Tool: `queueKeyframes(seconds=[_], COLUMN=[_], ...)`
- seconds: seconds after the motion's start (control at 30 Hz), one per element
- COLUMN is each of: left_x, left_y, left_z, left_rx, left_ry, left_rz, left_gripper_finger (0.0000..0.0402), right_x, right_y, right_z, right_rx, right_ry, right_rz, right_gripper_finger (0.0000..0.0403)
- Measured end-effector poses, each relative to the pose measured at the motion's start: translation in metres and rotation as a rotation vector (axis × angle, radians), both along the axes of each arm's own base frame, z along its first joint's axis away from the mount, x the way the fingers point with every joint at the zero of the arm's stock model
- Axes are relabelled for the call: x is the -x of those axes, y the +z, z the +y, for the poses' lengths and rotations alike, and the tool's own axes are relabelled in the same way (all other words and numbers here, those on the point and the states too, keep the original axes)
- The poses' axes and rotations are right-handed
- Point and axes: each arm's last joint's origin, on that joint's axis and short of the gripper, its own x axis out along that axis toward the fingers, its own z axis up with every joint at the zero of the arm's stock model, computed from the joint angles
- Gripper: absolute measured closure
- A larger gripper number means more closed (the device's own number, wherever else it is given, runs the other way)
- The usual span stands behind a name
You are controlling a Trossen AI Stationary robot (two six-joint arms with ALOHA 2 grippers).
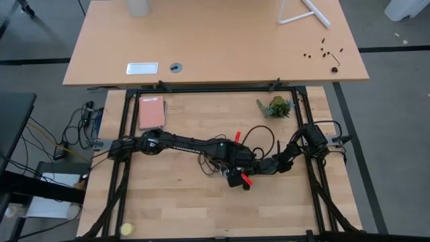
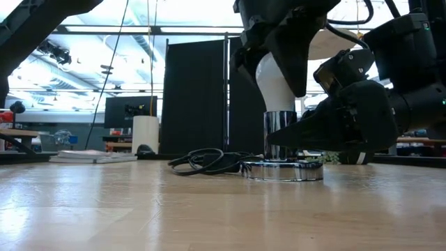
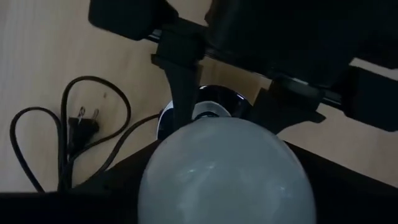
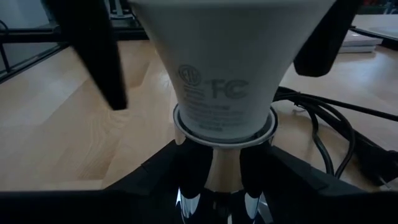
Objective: Screw lightbulb
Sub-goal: Remove the lightbulb from the lamp
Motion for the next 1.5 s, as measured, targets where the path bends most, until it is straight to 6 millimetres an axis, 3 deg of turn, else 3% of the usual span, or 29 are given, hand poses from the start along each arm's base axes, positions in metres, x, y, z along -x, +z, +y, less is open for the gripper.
queueKeyframes(seconds=[0.27,0.73,1.3,1.5], left_x=[0.0025,0.0007,0.0052,-0.0011], left_y=[-0.0007,0.0002,-0.0007,0.0013], left_z=[0.0005,0.0012,0.0015,-0.0001], left_rx=[-0.107,-0.322,-0.377,-0.407], left_ry=[-0.295,-0.849,-1.163,-1.154], left_rz=[0.052,0.086,0.144,0.076], left_gripper_finger=[0.0043,0.0039,0.0039,0.0039], right_x=[0.0000,0.0000,0.0000,0.0000], right_y=[0.0000,0.0000,0.0000,-0.0001], right_z=[0.0000,0.0000,0.0000,0.0000], right_rx=[0.000,0.000,0.000,0.000], right_ry=[0.000,0.001,0.002,0.002], right_rz=[0.000,0.000,0.000,0.000], right_gripper_finger=[0.0205,0.0205,0.0205,0.0205])
